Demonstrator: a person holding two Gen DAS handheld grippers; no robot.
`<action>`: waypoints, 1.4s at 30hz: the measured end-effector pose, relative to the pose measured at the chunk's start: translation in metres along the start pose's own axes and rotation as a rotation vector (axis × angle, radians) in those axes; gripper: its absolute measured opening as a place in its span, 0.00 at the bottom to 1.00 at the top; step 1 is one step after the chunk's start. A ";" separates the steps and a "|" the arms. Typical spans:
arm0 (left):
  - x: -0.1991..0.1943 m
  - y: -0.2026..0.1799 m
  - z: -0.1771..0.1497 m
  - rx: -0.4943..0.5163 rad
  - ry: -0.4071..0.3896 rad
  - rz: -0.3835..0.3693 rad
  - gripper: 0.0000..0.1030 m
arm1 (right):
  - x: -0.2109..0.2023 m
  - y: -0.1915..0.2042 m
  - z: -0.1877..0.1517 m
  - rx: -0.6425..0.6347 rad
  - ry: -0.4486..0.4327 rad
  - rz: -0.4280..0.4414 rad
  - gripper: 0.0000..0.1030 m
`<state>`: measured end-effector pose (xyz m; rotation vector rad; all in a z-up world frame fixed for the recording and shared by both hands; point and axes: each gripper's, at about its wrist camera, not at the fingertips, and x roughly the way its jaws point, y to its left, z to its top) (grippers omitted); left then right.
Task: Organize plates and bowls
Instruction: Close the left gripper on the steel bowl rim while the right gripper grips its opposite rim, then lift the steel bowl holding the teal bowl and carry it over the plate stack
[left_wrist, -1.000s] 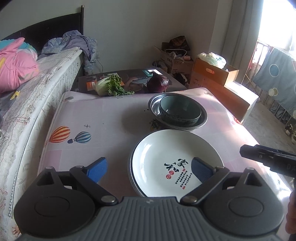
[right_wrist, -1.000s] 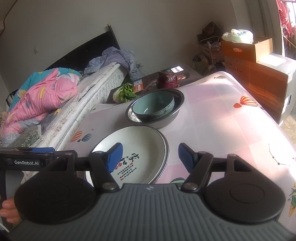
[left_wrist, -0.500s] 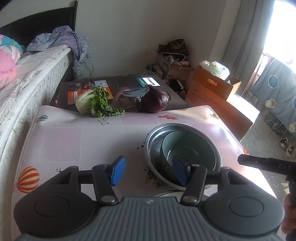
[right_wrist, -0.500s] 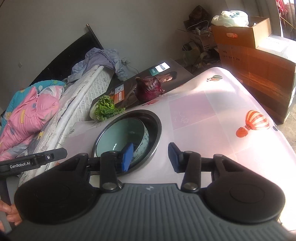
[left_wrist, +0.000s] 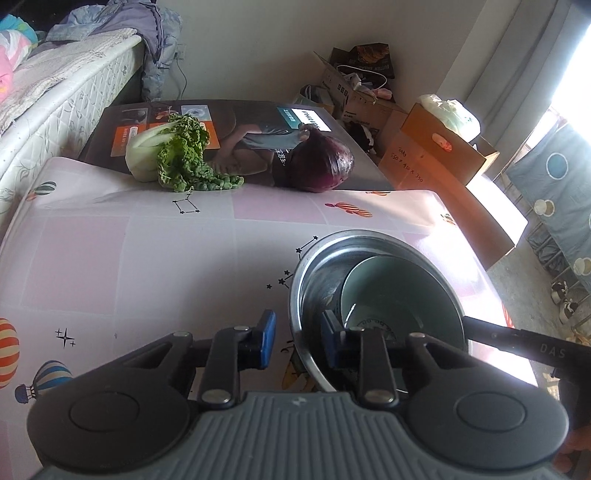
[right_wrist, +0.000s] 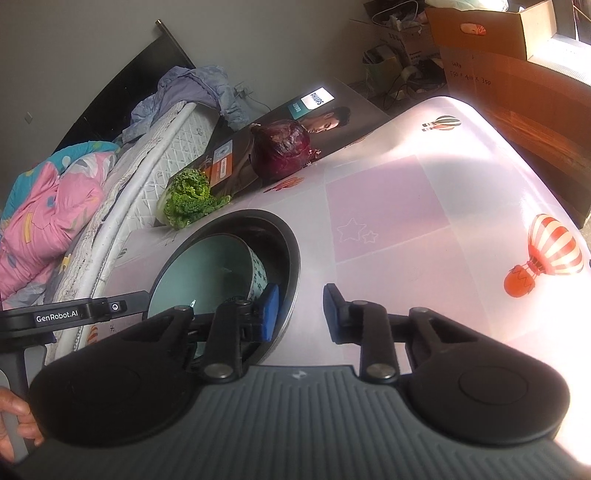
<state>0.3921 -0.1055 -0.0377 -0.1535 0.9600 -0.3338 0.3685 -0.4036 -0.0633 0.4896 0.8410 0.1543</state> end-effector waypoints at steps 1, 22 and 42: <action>0.004 0.001 0.000 -0.003 0.008 0.000 0.24 | 0.003 -0.001 0.001 0.009 0.006 0.007 0.23; 0.036 0.016 0.003 -0.153 0.090 -0.059 0.09 | 0.052 -0.012 0.011 0.136 0.079 0.085 0.14; 0.002 0.007 0.012 -0.195 0.059 -0.111 0.07 | 0.018 0.001 0.018 0.152 0.061 0.096 0.09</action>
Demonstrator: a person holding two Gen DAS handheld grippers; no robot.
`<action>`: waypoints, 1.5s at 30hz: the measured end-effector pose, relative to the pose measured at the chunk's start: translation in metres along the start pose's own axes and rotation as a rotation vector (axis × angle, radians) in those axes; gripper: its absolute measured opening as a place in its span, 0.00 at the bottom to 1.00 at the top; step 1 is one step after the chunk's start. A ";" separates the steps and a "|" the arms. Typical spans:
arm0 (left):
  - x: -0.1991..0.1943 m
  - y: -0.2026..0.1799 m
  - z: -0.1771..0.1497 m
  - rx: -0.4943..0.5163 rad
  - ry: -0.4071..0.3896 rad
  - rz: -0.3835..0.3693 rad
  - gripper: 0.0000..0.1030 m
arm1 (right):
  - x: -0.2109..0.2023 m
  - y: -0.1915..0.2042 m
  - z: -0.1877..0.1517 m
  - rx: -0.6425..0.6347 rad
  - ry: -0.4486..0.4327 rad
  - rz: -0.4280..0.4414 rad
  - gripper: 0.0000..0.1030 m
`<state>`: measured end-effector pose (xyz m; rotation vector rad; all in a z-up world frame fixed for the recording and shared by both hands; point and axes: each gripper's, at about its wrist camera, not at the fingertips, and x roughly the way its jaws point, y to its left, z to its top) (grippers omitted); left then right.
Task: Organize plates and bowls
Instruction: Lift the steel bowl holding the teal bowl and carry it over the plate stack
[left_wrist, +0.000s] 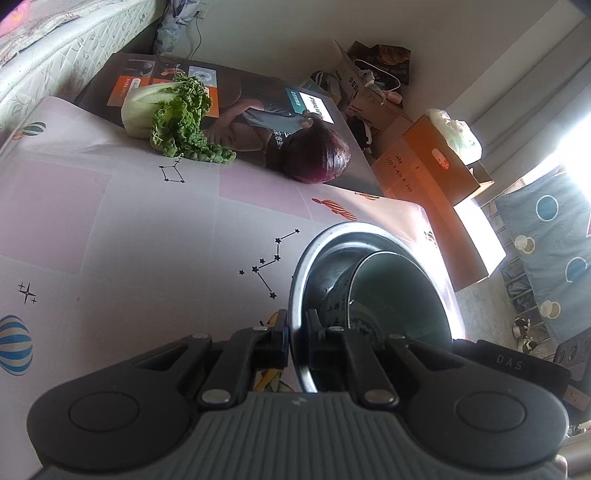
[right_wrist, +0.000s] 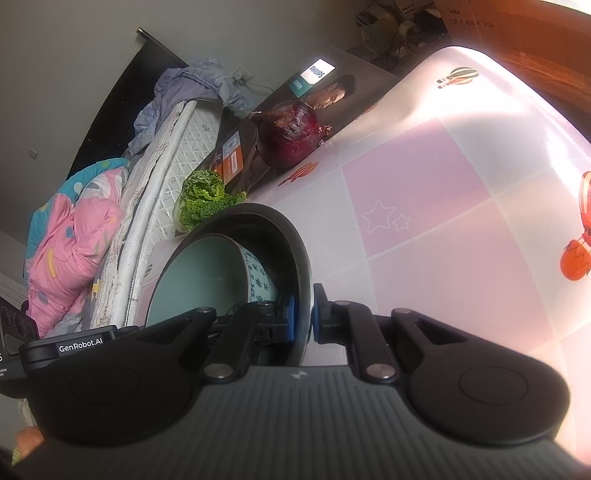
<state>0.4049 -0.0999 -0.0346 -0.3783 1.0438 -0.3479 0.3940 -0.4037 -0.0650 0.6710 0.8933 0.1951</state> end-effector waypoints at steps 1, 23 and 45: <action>-0.005 -0.002 0.000 0.001 -0.006 -0.004 0.07 | -0.006 0.004 0.000 -0.007 -0.005 0.001 0.09; -0.114 0.043 -0.104 -0.053 -0.003 0.025 0.07 | -0.084 0.059 -0.136 -0.055 0.109 0.014 0.10; -0.102 0.050 -0.139 -0.002 -0.019 0.034 0.14 | -0.089 0.055 -0.159 -0.165 0.051 -0.108 0.10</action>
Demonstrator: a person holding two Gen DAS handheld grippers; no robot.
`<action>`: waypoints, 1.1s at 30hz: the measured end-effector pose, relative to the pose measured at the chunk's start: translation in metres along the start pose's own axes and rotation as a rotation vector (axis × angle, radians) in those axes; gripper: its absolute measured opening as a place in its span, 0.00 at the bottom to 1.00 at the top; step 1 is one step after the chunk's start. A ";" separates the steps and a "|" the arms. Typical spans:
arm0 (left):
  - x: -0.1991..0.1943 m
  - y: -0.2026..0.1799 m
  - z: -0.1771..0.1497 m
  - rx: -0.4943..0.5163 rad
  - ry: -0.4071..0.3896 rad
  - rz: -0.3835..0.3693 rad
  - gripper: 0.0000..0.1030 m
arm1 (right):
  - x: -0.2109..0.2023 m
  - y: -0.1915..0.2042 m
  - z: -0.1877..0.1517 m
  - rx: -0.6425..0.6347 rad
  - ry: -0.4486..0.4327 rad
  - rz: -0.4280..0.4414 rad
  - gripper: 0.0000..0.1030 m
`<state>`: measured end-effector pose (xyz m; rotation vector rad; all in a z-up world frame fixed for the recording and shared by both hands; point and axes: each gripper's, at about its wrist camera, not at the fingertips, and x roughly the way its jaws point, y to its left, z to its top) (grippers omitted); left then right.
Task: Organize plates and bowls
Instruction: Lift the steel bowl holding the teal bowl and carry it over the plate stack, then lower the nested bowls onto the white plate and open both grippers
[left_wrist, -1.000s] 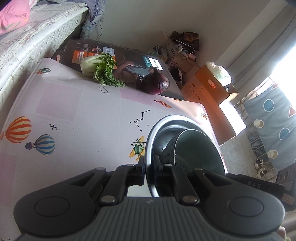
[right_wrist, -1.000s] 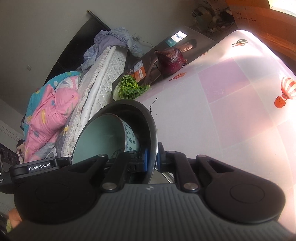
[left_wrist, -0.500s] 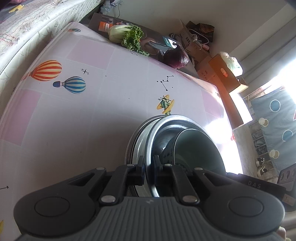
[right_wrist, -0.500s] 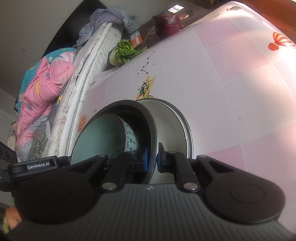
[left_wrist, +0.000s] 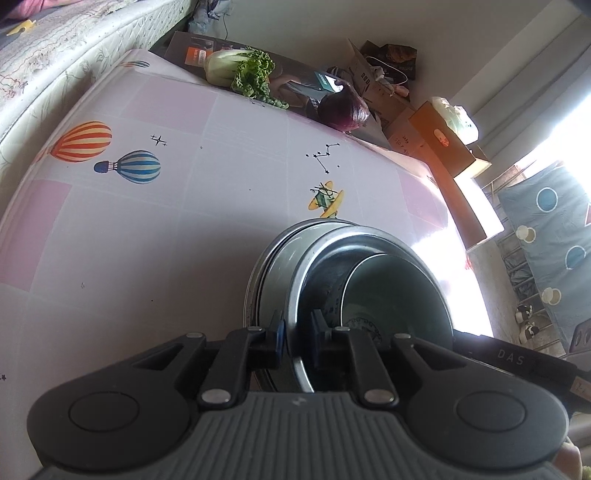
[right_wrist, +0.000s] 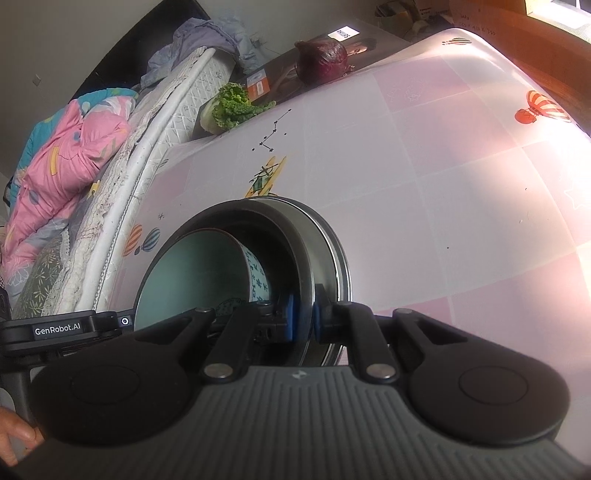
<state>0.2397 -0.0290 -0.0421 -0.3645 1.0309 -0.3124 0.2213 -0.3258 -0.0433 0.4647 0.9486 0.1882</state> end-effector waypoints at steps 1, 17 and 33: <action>-0.003 -0.002 0.000 0.014 -0.014 0.009 0.16 | -0.003 0.000 0.001 -0.002 -0.014 -0.001 0.10; -0.107 -0.024 -0.046 0.204 -0.274 0.125 0.96 | -0.113 0.033 -0.050 -0.197 -0.241 -0.017 0.79; -0.137 -0.076 -0.116 0.423 -0.401 0.423 1.00 | -0.168 0.080 -0.129 -0.326 -0.340 -0.177 0.99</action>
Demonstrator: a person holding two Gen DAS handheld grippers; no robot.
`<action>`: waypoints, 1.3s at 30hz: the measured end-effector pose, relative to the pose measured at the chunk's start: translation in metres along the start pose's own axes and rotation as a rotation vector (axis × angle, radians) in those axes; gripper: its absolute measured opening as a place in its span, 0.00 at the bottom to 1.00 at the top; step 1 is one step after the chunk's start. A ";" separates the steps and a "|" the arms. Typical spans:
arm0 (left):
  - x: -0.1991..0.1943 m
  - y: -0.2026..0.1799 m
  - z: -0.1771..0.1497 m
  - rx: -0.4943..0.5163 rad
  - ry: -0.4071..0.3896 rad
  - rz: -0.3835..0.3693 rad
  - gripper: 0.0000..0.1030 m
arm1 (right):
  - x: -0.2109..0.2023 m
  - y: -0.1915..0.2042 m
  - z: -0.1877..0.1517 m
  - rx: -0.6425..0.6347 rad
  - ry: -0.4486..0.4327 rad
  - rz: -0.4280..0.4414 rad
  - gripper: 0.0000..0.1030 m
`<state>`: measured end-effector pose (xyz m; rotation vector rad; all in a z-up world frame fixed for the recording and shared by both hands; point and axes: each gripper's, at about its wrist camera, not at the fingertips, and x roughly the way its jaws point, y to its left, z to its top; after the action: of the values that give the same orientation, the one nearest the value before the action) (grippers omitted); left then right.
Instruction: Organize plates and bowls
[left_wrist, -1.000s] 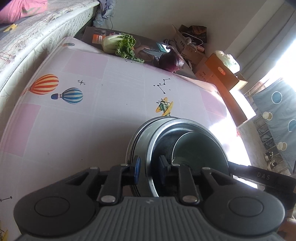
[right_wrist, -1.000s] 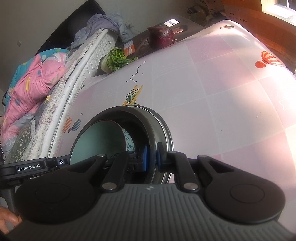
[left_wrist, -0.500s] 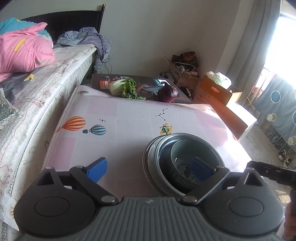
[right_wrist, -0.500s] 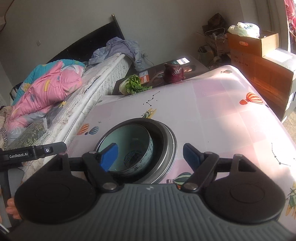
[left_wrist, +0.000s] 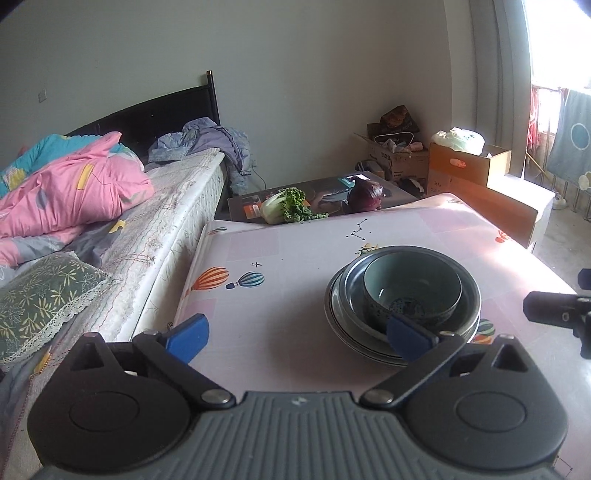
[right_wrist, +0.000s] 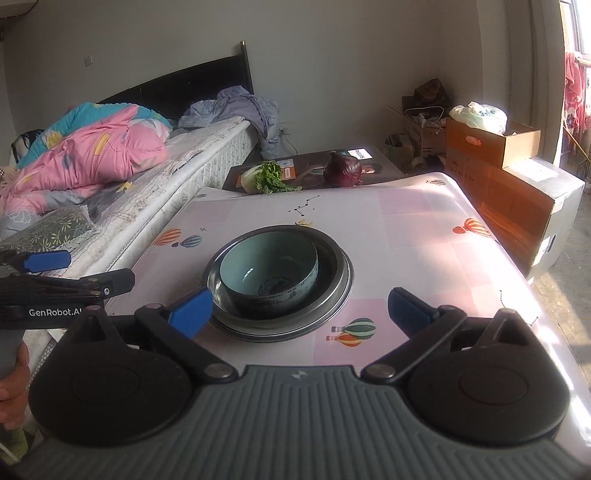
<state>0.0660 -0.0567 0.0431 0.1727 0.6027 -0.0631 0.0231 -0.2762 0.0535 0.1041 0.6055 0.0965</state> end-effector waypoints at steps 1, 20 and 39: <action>0.002 -0.001 -0.001 0.011 0.007 0.010 1.00 | 0.000 0.000 -0.001 0.003 0.002 -0.011 0.99; 0.044 0.011 -0.016 -0.137 0.265 -0.060 1.00 | 0.047 0.006 -0.005 0.066 0.152 -0.038 0.99; 0.049 0.006 -0.013 -0.114 0.285 -0.051 1.00 | 0.059 0.010 -0.007 0.053 0.178 -0.026 0.99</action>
<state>0.0996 -0.0490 0.0062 0.0557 0.8933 -0.0538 0.0667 -0.2584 0.0154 0.1396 0.7871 0.0652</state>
